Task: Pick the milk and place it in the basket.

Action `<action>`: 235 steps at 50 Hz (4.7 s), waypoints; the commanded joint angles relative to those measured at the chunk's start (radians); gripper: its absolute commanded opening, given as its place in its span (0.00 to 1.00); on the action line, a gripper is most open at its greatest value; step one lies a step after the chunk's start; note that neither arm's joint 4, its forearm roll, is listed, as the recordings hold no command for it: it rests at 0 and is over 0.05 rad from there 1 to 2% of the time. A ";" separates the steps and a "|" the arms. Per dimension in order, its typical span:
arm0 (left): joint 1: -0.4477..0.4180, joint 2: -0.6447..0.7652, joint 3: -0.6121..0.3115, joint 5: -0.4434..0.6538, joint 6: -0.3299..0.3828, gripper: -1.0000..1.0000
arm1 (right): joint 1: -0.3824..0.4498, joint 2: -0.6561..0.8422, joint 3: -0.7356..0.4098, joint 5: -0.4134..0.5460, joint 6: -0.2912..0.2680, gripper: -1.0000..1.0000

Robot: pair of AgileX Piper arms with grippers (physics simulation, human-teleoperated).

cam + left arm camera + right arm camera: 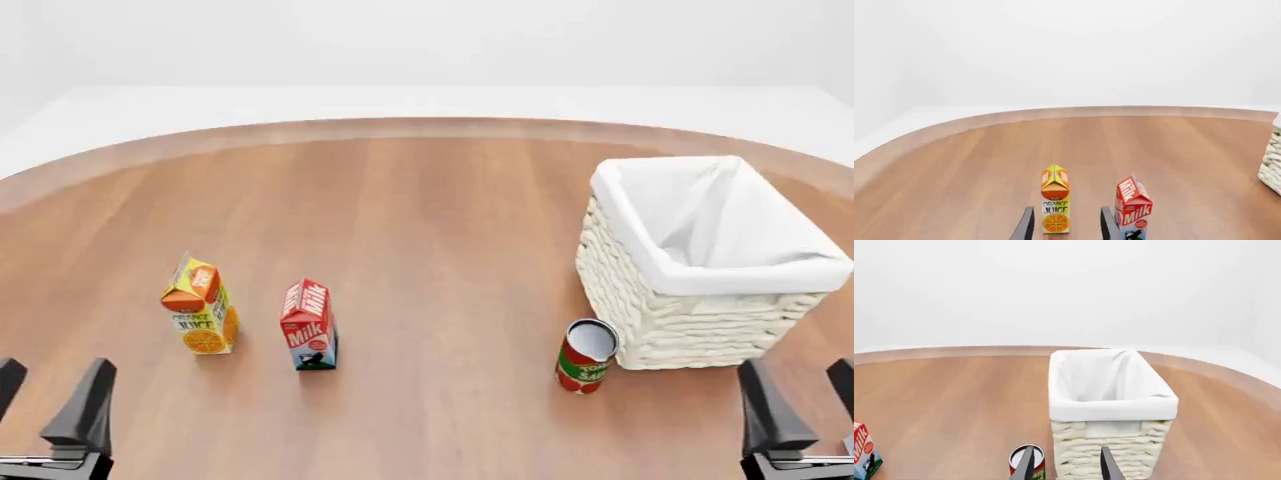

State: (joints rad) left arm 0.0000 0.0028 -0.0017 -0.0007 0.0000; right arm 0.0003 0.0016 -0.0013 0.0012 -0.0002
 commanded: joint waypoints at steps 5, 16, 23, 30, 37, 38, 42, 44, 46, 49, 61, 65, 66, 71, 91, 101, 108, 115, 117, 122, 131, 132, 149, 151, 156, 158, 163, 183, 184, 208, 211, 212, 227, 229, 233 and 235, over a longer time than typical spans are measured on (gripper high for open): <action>0.000 0.004 -0.003 -0.001 0.000 1.00 | 0.002 0.004 -0.002 0.005 0.000 1.00; 0.000 0.004 -0.003 -0.001 0.000 1.00 | -0.002 0.036 0.001 -0.022 0.010 1.00; 0.000 0.004 -0.003 -0.001 0.000 1.00 | 0.002 0.044 0.001 -0.025 0.015 1.00; 0.000 0.004 -0.003 -0.001 0.000 1.00 | 0.004 0.071 0.001 -0.049 0.015 1.00; 0.000 0.004 -0.003 -0.001 0.000 1.00 | 0.033 0.085 0.001 -0.050 0.034 1.00; 0.000 0.004 -0.003 -0.001 0.000 1.00 | 0.050 0.093 0.001 -0.054 0.035 1.00; 0.000 0.004 -0.003 -0.001 0.000 1.00 | 0.072 0.121 0.000 -0.075 0.046 1.00; 0.000 0.004 -0.003 -0.001 0.000 1.00 | 0.083 0.145 0.000 -0.094 0.049 1.00; 0.000 0.004 -0.003 -0.001 0.000 1.00 | 0.094 0.168 -0.002 -0.114 0.051 1.00; 0.000 0.004 -0.003 -0.001 0.000 1.00 | 0.110 0.193 -0.006 -0.132 0.049 1.00; 0.000 0.004 -0.003 -0.001 0.000 1.00 | 0.192 0.369 -0.037 -0.240 0.052 1.00; 0.000 0.004 -0.003 -0.001 0.000 1.00 | 0.220 0.409 -0.056 -0.254 0.050 1.00; 0.000 0.004 -0.003 -0.001 0.000 1.00 | 0.227 0.415 -0.060 -0.254 0.051 1.00; 0.000 0.004 -0.003 -0.001 0.000 1.00 | 0.268 0.473 -0.084 -0.271 0.043 1.00; 0.000 0.004 -0.003 -0.001 0.000 1.00 | 0.389 0.666 -0.182 -0.342 -0.014 1.00; 0.000 0.004 -0.003 -0.001 0.000 1.00 | 0.476 0.775 -0.258 -0.353 -0.037 1.00; 0.000 0.004 -0.003 -0.001 0.000 1.00 | 0.520 0.824 -0.318 -0.333 -0.053 1.00; 0.000 0.004 -0.003 -0.001 0.000 1.00 | 0.553 0.883 -0.417 -0.280 -0.053 1.00; 0.000 0.004 -0.003 -0.001 0.000 1.00 | 0.561 0.897 -0.444 -0.261 -0.045 1.00; 0.000 0.004 -0.003 -0.001 0.000 1.00 | 0.571 0.922 -0.492 -0.225 -0.033 1.00; 0.000 0.004 -0.003 -0.001 0.000 1.00 | 0.612 0.984 -0.607 -0.142 0.026 1.00; 0.000 0.004 -0.003 -0.001 0.000 1.00 | 0.608 0.986 -0.622 -0.133 0.031 1.00; 0.000 0.004 -0.003 -0.001 0.000 1.00 | 0.659 1.141 -0.805 -0.045 0.124 1.00; 0.000 0.004 -0.003 -0.001 0.000 1.00 | 0.662 1.166 -0.823 -0.037 0.139 1.00; 0.000 0.004 -0.003 -0.001 0.000 1.00 | 0.661 1.216 -0.864 -0.010 0.187 1.00; 0.000 0.004 -0.003 -0.001 0.000 1.00 | 0.660 1.234 -0.888 0.007 0.180 1.00; 0.000 0.004 -0.003 -0.001 0.000 1.00 | 0.657 1.268 -0.934 0.037 0.189 1.00; 0.000 0.004 -0.003 -0.001 0.000 1.00 | 0.706 1.430 -1.085 0.089 0.351 1.00; 0.000 0.004 -0.003 -0.001 0.000 1.00 | 0.708 1.435 -1.091 0.092 0.350 1.00; 0.000 0.004 -0.003 -0.001 0.000 1.00 | 0.778 1.559 -1.179 0.063 0.453 1.00; 0.000 0.004 -0.003 -0.001 0.000 1.00 | 0.784 1.572 -1.183 0.048 0.467 1.00; 0.000 0.004 -0.003 -0.001 0.000 1.00 | 0.784 1.575 -1.183 0.044 0.471 1.00; 0.000 0.004 -0.003 -0.001 0.000 1.00 | 0.771 1.654 -1.198 -0.022 0.573 1.00; 0.000 0.004 -0.003 -0.001 0.000 1.00 | 0.769 1.664 -1.200 -0.030 0.580 1.00; 0.000 0.004 -0.003 -0.001 0.000 1.00 | 0.769 1.682 -1.196 -0.048 0.597 1.00; 0.000 0.004 -0.003 -0.001 0.000 1.00 | 0.767 1.695 -1.195 -0.054 0.607 1.00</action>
State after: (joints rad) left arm 0.0000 0.0073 -0.0043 -0.0017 0.0000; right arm 0.7713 1.6477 -1.1948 -0.0151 0.5554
